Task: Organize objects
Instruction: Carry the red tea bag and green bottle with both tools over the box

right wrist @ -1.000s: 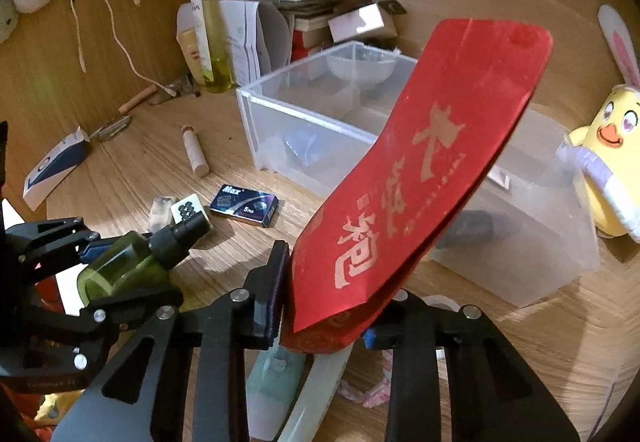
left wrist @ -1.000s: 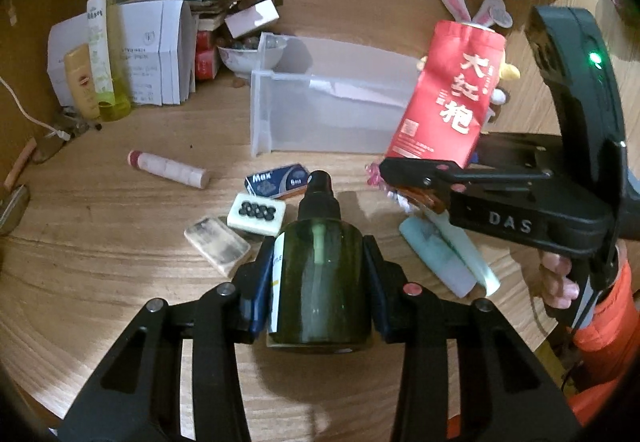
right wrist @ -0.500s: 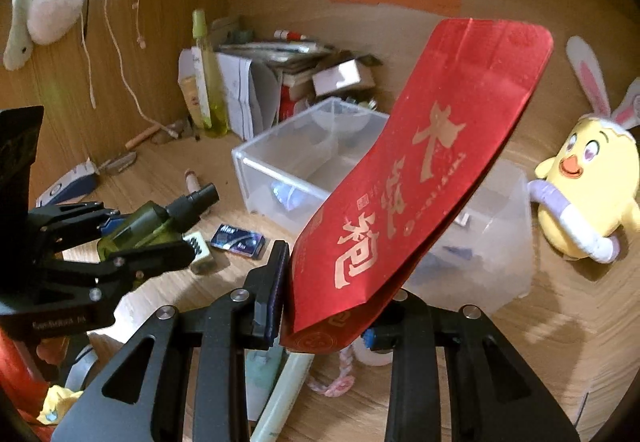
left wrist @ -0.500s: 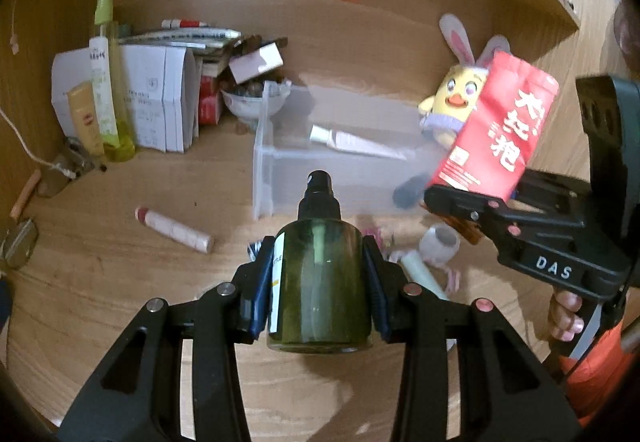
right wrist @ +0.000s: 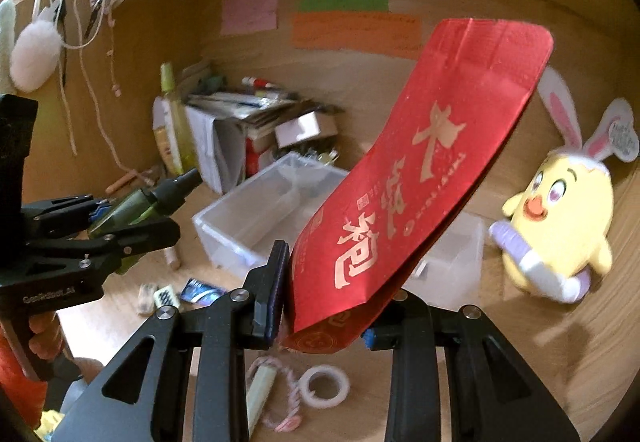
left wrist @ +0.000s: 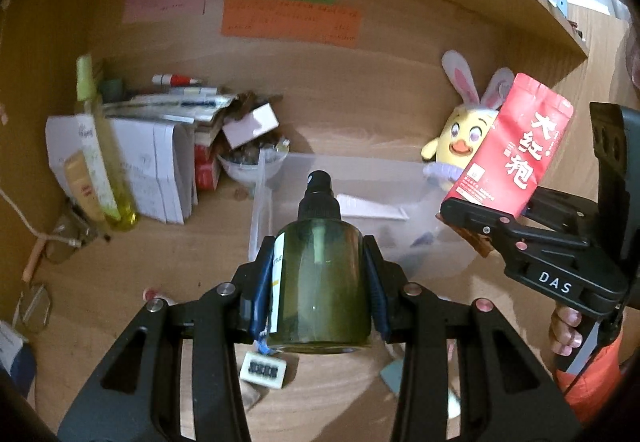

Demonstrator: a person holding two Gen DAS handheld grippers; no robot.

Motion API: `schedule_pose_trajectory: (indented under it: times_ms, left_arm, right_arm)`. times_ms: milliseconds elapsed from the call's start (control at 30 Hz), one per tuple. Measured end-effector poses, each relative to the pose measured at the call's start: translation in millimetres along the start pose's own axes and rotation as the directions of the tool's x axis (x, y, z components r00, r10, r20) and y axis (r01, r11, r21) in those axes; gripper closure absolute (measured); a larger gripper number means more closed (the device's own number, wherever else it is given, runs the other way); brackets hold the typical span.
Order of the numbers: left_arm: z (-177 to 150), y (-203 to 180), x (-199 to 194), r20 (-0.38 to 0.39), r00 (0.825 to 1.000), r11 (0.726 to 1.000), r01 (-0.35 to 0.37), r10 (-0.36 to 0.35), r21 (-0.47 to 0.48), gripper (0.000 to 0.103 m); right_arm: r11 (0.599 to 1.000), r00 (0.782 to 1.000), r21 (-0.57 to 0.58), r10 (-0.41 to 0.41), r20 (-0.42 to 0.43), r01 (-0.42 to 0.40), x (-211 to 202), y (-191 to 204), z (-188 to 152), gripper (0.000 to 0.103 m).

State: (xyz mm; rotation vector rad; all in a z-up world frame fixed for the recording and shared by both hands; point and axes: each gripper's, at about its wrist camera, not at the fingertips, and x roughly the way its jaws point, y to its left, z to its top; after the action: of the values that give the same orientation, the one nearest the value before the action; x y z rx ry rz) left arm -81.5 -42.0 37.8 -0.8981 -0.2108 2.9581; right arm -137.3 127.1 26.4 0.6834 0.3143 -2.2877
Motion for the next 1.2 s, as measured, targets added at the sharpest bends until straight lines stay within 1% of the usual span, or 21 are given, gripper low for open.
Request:
schedule_pose_trajectory:
  times_ms: [233,333,467,600,733,967,1200]
  left_arm:
    - [24.2,-1.8,16.9,0.006,1.000,1.000,0.005,-0.005,0.003,0.062]
    - [30.9,1.5,24.8,0.008,1.000,1.000,0.003,-0.003,-0.007,0.062]
    - [37.0,5.3,41.6,-0.018,1.000,1.000,0.007,-0.008,-0.026,0.062]
    - [37.6,9.0,61.7,-0.056,0.998,0.999,-0.005,0.003,-0.035,0.062]
    - [36.7,8.9,82.2,-0.093,0.996,0.999,-0.011,0.008,-0.037,0.062]
    - [33.2,3.1,107.4,-0.138,0.990,1.000,-0.015,0.012,-0.019,0.062]
    - [27.8,4.1,125.0,-0.177,0.984,1.000,-0.021,0.017,-0.019,0.062]
  right_arm:
    - [0.999,0.999,0.001,-0.040,0.008,0.040,14.2,-14.4,23.2,0.076]
    - [0.999,0.999,0.018,-0.043,0.000,0.043,24.6,-19.2,26.3,0.076]
    - [0.998,0.999,0.054,-0.025,-0.038,0.027,44.7,-24.8,21.6,0.076]
    - [0.998,0.996,0.051,-0.030,-0.089,0.034,61.4,-27.3,14.0,0.076]
    - [0.997,0.992,0.054,-0.040,-0.119,0.047,71.5,-31.0,8.0,0.076]
    - [0.997,0.981,0.076,-0.012,-0.191,0.027,92.7,-37.6,-0.8,0.076]
    - [0.996,0.972,0.087,0.005,-0.235,0.016,104.4,-38.4,-7.5,0.076]
